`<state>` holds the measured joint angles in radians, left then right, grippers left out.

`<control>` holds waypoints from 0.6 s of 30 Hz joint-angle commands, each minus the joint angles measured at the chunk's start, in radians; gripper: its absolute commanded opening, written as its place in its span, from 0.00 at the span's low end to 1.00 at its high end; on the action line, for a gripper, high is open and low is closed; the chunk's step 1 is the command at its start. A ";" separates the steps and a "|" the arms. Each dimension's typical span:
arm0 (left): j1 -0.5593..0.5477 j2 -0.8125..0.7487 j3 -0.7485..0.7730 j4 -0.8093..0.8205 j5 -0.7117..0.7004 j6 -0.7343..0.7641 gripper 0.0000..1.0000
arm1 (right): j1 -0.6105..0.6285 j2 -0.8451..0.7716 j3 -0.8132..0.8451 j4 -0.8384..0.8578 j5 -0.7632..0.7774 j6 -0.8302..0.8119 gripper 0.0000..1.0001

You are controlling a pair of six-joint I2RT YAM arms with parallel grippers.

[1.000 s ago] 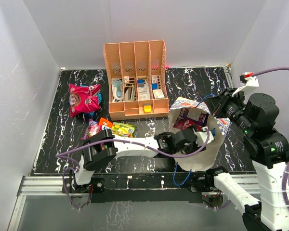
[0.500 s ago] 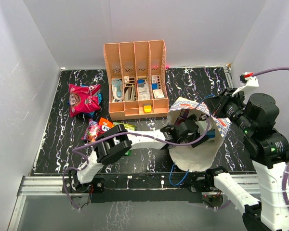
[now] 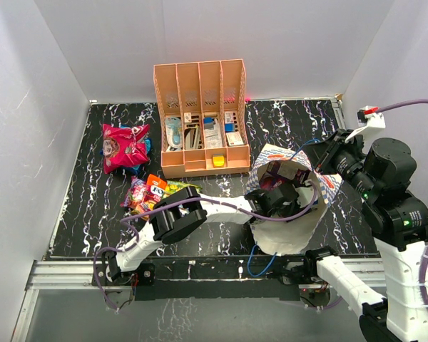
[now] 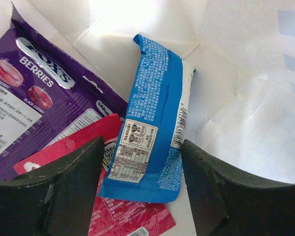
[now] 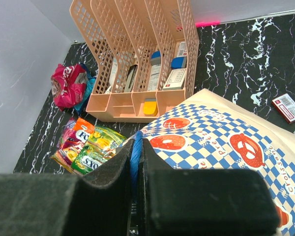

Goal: Take the snacks out of the paper bag

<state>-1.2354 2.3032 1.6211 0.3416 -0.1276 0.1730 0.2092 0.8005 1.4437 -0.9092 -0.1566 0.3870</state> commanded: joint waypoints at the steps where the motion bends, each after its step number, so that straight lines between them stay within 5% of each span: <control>1: -0.001 -0.016 0.000 -0.003 0.020 0.015 0.56 | -0.001 0.003 0.042 0.061 0.003 -0.003 0.08; 7: -0.001 -0.057 -0.006 -0.037 0.010 0.015 0.24 | 0.000 -0.005 0.047 0.057 0.024 -0.012 0.08; 12: -0.001 -0.127 -0.035 -0.048 0.017 -0.009 0.06 | -0.001 -0.006 0.056 0.049 0.037 -0.021 0.08; 18: -0.001 -0.234 -0.061 -0.113 0.041 -0.054 0.00 | -0.001 -0.008 0.063 0.045 0.049 -0.029 0.08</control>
<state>-1.2373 2.2333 1.5772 0.2676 -0.1146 0.1562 0.2092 0.8001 1.4578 -0.9165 -0.1261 0.3695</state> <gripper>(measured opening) 0.027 0.077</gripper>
